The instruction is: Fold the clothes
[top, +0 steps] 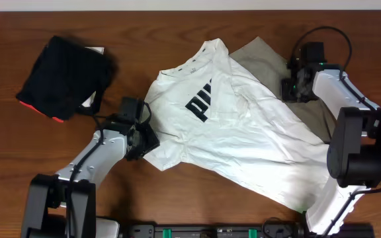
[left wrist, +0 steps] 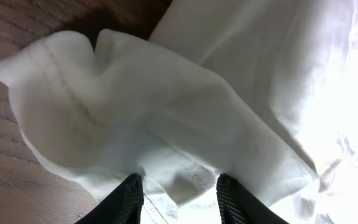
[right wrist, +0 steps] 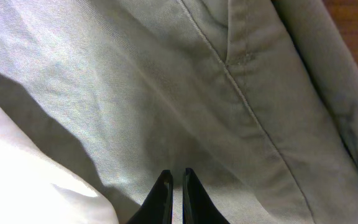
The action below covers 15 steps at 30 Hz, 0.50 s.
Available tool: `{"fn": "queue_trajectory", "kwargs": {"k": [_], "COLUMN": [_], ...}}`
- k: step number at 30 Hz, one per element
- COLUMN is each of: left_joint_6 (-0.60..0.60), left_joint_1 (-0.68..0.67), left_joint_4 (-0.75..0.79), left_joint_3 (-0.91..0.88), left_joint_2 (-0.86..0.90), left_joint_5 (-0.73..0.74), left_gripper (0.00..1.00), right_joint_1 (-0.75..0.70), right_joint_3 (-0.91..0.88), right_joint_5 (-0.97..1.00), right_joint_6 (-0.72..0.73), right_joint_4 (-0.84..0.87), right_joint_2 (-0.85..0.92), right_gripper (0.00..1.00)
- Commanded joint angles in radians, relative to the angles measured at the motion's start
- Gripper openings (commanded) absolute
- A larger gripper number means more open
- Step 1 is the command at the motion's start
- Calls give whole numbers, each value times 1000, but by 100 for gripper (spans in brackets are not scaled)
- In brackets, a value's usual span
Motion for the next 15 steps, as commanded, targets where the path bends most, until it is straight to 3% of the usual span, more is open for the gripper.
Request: {"fn": "queue_trajectory", "kwargs": {"k": [1, 15], "left_joint_6": [-21, -35], "left_joint_1": [-3, -75], "left_joint_4": [0, 14], "left_joint_3": [-4, -4], "left_joint_2": [0, 0], "left_joint_5": [-15, -20], "left_gripper": [41, 45], "right_joint_1": [-16, -16], "right_joint_3": [-5, -5], "right_joint_5": [-4, -4], "right_joint_6": [-12, -12], "right_joint_4": [5, 10], "right_joint_2": [2, 2], "right_gripper": [7, 7]}}
